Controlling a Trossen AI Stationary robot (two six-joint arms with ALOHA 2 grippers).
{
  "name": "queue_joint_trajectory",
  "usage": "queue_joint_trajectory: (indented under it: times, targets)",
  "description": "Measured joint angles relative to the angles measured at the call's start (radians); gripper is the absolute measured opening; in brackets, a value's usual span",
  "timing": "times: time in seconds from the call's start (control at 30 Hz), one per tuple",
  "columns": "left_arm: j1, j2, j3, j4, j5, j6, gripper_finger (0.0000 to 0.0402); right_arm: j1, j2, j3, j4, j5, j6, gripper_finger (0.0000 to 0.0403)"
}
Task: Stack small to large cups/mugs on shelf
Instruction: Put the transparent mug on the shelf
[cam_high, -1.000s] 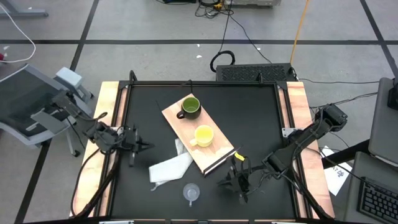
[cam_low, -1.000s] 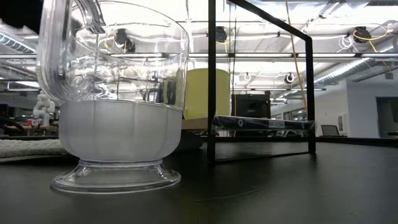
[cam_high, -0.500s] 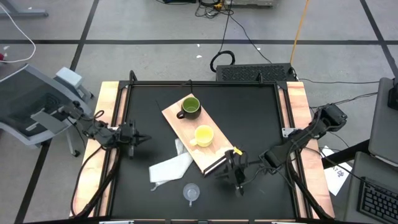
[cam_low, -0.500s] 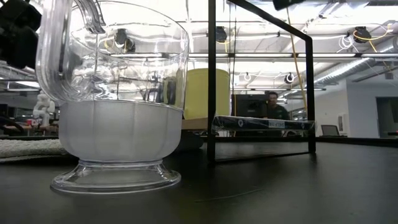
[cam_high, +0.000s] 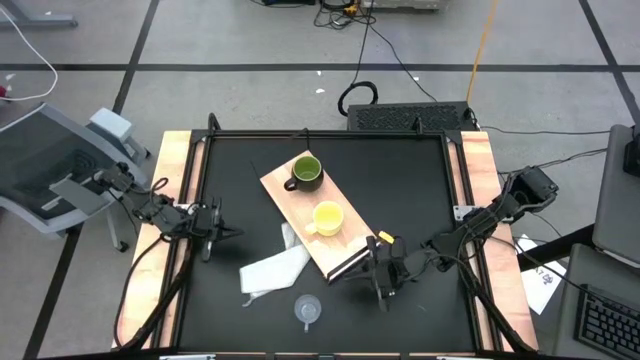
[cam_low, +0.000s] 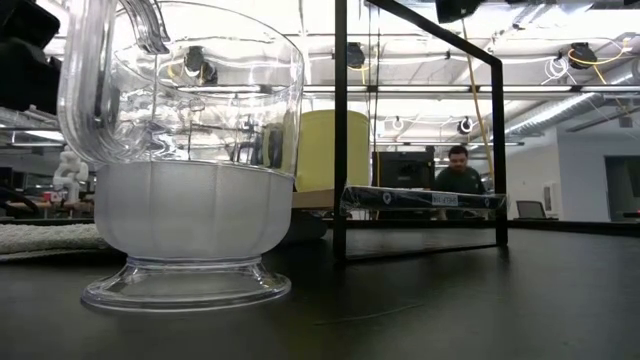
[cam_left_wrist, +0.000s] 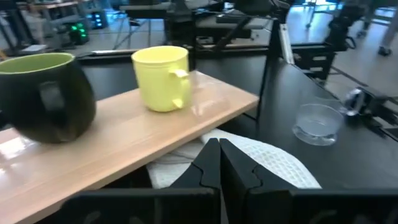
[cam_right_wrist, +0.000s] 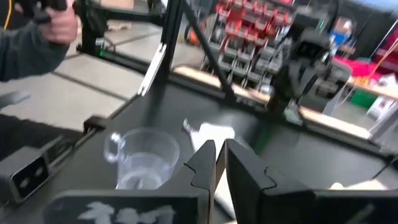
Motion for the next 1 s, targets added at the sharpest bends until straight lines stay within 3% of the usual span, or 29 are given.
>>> queue_joint_trajectory:
  times: [0.33, 0.53, 0.83, 1.0]
  targets:
    - [0.000, 0.000, 0.000, 0.007, 0.162, 0.122, 0.0005, 0.000, 0.000, -0.001, 0.022, 0.000, -0.174, 0.0029]
    - [0.000, 0.000, 0.000, 0.008, 0.271, 0.142, 0.0019, -0.005, 0.000, -0.001, 0.073, 0.000, -0.197, 0.0029]
    - [0.000, 0.000, 0.000, -0.007, 0.285, 0.156, 0.0008, -0.025, 0.000, 0.003, 0.168, -0.009, -0.122, 0.0029]
    - [0.000, 0.000, 0.000, -0.006, 0.285, 0.227, 0.0004, -0.046, 0.000, 0.110, 0.032, -0.056, -0.095, 0.0029]
